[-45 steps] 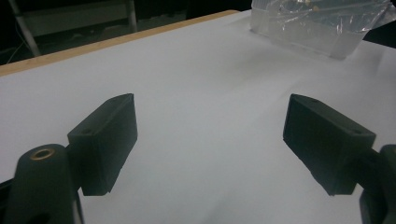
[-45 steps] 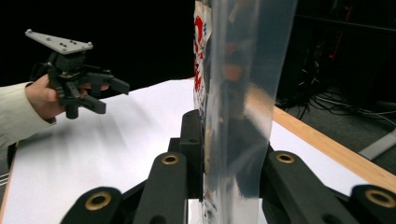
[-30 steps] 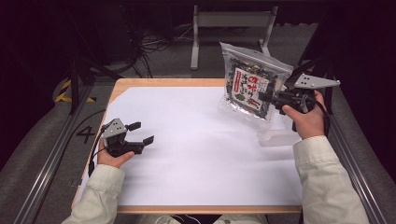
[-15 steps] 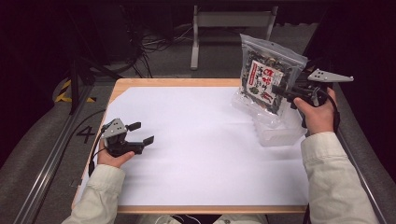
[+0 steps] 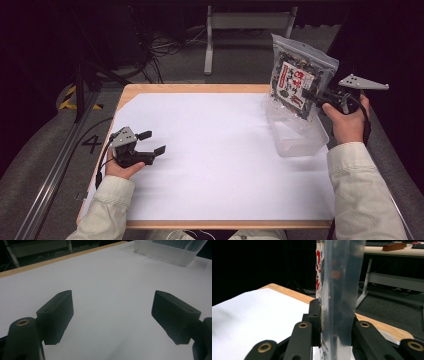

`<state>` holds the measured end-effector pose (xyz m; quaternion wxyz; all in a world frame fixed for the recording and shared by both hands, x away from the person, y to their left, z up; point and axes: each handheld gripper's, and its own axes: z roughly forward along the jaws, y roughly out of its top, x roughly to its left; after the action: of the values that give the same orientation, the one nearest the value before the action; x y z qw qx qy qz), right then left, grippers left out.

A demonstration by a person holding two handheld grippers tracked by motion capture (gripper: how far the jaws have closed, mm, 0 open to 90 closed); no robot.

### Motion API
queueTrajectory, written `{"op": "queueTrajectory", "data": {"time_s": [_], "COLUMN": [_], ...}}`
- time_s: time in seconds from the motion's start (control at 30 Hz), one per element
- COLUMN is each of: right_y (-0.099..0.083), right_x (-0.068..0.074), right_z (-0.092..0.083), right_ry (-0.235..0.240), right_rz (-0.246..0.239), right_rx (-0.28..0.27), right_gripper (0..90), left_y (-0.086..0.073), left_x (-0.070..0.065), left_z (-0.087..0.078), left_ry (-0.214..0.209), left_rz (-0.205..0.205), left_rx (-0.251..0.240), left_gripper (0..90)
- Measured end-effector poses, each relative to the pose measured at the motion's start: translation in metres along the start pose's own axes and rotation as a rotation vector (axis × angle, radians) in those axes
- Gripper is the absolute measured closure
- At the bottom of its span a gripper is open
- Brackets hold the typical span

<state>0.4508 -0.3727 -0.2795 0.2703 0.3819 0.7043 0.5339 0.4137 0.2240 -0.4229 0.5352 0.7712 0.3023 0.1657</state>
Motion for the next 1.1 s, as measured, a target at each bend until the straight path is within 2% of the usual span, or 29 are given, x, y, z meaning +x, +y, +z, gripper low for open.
{"op": "queueTrajectory", "data": {"time_s": [0.1,0.3,0.7,0.73,1.1], "right_y": [-0.002,-0.007,-0.027,-0.029,-0.052], "right_x": [-0.004,-0.009,-0.02,-0.021,-0.025], "right_z": [-0.005,-0.012,-0.015,-0.016,-0.012], "right_ry": [-0.036,-0.057,-0.068,-0.072,-0.077], "right_rz": [0.001,0.017,0.043,0.044,0.049], "right_rx": [-0.006,-0.012,-0.019,-0.016,0.012], "right_gripper": [75.5,75.5,75.5,75.5,75.4], "left_y": [0.0,0.0,0.0,0.0,0.0], "left_x": [0.0,0.0,0.0,0.0,0.0], "left_z": [0.002,0.003,0.003,0.003,0.004], "left_ry": [-0.004,-0.002,-0.002,-0.001,-0.003], "left_rz": [0.003,0.005,0.006,0.017,0.015], "left_rx": [-0.004,-0.002,0.0,0.003,0.006], "left_gripper": [19.2,19.2,19.2,19.3,19.3]}}
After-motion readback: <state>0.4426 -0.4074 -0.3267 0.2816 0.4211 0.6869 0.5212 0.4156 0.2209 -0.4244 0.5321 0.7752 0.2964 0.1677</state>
